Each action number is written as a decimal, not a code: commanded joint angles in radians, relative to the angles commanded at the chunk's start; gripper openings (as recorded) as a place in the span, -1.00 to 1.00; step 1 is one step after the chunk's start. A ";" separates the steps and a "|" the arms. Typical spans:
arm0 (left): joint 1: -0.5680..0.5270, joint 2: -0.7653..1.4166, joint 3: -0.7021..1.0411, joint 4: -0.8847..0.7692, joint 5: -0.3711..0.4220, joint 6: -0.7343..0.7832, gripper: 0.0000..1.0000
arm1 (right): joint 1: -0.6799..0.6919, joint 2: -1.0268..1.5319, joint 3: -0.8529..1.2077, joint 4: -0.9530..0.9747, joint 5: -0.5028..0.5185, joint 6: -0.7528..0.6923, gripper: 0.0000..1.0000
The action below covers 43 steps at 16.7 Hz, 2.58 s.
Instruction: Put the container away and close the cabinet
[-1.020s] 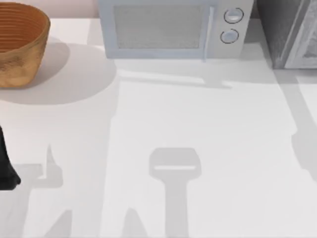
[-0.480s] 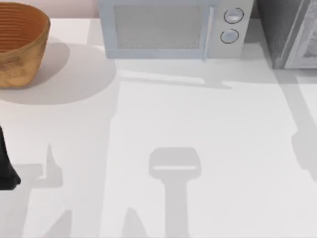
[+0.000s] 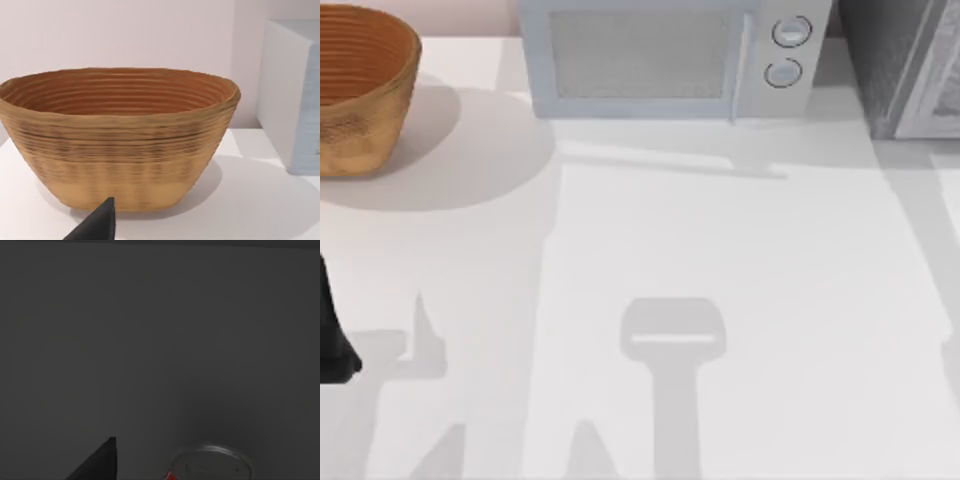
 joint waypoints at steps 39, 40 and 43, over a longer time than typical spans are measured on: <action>0.000 0.000 0.000 0.000 0.000 0.000 1.00 | -0.481 -1.093 -2.165 0.957 -0.450 0.028 1.00; 0.000 0.000 0.000 0.000 0.000 0.000 1.00 | -0.542 -0.997 -2.144 1.028 -0.508 0.029 1.00; 0.000 0.000 0.000 0.000 0.000 0.000 1.00 | -0.722 -0.703 -2.081 1.238 -0.684 0.032 1.00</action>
